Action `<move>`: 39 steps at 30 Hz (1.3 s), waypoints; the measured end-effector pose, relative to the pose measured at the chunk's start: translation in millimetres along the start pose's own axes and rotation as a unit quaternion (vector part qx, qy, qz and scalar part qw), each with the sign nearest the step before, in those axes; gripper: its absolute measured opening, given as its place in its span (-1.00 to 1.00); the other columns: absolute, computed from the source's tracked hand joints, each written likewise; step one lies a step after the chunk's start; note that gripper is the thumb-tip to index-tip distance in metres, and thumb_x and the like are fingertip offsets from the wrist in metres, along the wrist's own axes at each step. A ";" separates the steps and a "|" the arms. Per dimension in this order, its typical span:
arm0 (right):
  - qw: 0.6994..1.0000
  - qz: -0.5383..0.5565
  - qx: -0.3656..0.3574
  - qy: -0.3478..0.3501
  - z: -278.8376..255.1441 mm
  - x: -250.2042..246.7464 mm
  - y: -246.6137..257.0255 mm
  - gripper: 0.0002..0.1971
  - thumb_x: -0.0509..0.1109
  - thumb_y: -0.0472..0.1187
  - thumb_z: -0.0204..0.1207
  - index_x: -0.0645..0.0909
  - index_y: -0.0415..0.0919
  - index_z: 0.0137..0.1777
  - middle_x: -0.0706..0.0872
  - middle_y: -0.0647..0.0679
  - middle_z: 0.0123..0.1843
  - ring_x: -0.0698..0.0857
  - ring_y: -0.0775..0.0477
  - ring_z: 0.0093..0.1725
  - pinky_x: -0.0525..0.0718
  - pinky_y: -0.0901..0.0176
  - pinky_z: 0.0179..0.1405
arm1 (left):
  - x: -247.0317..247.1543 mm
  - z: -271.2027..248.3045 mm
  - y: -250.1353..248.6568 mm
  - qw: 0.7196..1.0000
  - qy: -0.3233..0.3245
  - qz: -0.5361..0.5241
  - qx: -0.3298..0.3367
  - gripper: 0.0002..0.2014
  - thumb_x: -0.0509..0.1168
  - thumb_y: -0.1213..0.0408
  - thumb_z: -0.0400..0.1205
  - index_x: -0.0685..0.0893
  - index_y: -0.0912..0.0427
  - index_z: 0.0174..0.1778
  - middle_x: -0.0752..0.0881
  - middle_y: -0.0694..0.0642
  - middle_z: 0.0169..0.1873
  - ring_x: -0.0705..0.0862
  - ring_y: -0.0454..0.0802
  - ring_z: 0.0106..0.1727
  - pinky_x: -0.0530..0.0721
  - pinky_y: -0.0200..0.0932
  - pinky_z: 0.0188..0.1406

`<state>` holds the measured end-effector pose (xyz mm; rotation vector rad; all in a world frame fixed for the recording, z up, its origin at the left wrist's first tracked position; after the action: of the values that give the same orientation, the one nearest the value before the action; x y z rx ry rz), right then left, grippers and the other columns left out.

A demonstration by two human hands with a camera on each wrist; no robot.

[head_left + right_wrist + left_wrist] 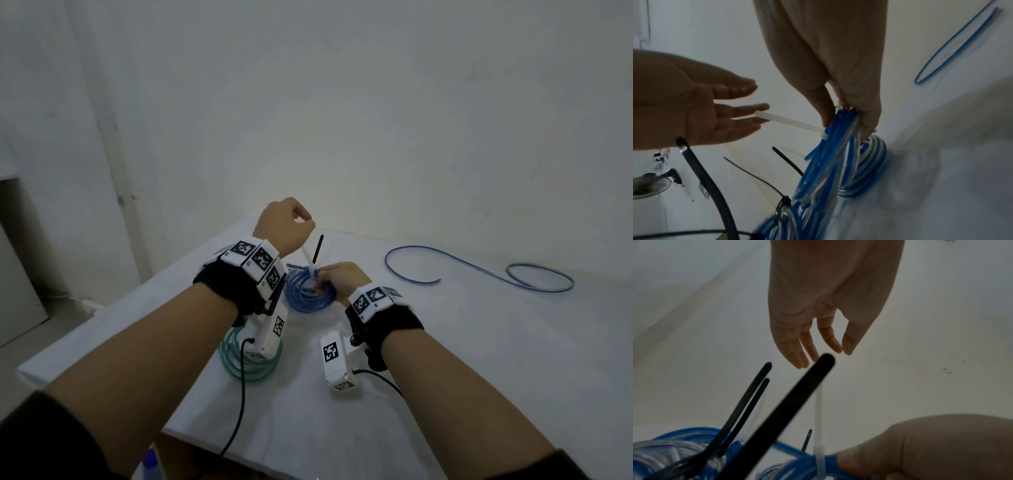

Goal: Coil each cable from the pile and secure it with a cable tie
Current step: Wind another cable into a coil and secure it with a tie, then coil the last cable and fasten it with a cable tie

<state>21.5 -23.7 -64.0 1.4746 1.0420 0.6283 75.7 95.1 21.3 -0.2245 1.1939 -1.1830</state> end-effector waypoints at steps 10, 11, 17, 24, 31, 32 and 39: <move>0.970 -0.239 -0.049 -0.015 -5.0 -20.8 17.3 -0.73 0.41 -0.32 0.51 0.67 -0.44 0.17 0.56 -0.07 -0.33 0.50 -0.01 -0.34 0.37 0.33 -0.49 | 12.5 27.6 -30.2 0.999 0.026 0.016 -0.009 -0.88 0.31 0.16 0.56 0.57 0.03 -0.02 0.62 -0.02 -0.08 0.60 -0.05 -0.09 0.49 -0.20 -0.16; 0.969 -0.240 -0.051 -0.022 -6.4 -30.3 19.3 -0.73 0.40 -0.31 0.52 0.66 -0.44 0.17 0.57 -0.09 -0.28 0.54 -0.06 -0.23 0.37 0.32 -0.48 | 15.5 30.7 -35.0 0.999 0.031 0.023 -0.012 -0.85 0.31 0.16 0.56 0.57 0.04 0.01 0.61 -0.01 -0.06 0.59 -0.04 -0.08 0.48 -0.19 -0.14; 0.958 -0.275 -0.018 -0.074 -3.4 -108.6 16.3 -0.87 0.39 -0.27 0.53 0.62 -0.27 -0.24 0.63 -0.16 -0.22 0.68 -0.20 -0.01 0.40 0.26 -0.49 | 53.6 44.0 -74.3 0.992 0.096 0.080 -0.004 -0.70 0.26 0.26 0.57 0.33 0.04 -0.45 0.36 0.02 -0.45 0.34 -0.01 -0.40 0.24 -0.18 -0.45; 0.928 -0.355 0.020 -0.108 6.1 -186.3 -1.3 -0.86 0.42 -0.26 0.52 0.58 -0.25 -0.25 0.52 -0.06 -0.38 0.53 -0.07 -0.33 0.37 0.28 -0.48 | 115.1 61.5 -91.5 0.986 0.141 0.089 -0.030 -0.63 0.25 0.31 0.57 0.21 0.10 -0.47 0.36 0.07 -0.47 0.39 0.06 -0.32 0.24 -0.25 -0.51; 0.886 -0.456 0.013 -0.081 45.7 -202.9 -16.8 -0.48 0.45 -0.11 0.50 0.45 -0.21 0.44 0.51 -0.14 0.45 0.48 -0.13 0.43 0.43 0.14 0.35 | 152.1 92.0 -85.1 0.986 0.142 0.076 -0.048 -0.75 0.25 0.27 0.61 0.32 0.14 -0.33 0.39 0.05 -0.43 0.36 -0.05 -0.45 0.32 -0.23 -0.46; 0.880 -0.469 0.014 -0.068 53.4 -202.1 -19.0 -0.43 0.46 -0.09 0.50 0.42 -0.20 0.48 0.48 -0.14 0.48 0.46 -0.13 0.47 0.41 0.11 0.41 | 155.9 96.2 -84.6 0.986 0.136 0.084 -0.038 -0.70 0.24 0.28 0.61 0.31 0.12 -0.40 0.38 0.05 -0.46 0.33 -0.06 -0.47 0.28 -0.25 -0.47; 0.797 -0.602 0.041 -0.042 101.1 -200.8 -46.8 -0.87 0.42 -0.13 0.41 0.68 -0.14 -0.10 0.73 -0.16 -0.05 0.73 -0.21 -0.04 0.72 0.02 -0.02 | 164.4 112.2 -78.8 0.989 0.094 0.111 -0.009 -0.80 0.17 0.29 0.65 0.68 0.29 -0.03 0.68 0.18 -0.12 0.65 0.15 -0.04 0.47 -0.19 -0.19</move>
<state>3.6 -250.7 -93.2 0.6203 1.6599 -0.4105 102.2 -117.2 24.8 0.0077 1.3570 -1.0137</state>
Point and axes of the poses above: each hand's wrist, its own z-axis towards the middle knuckle, its own x-axis out of the palm, y = z × x, the point moved 2 cm from there along z, towards the middle knuckle
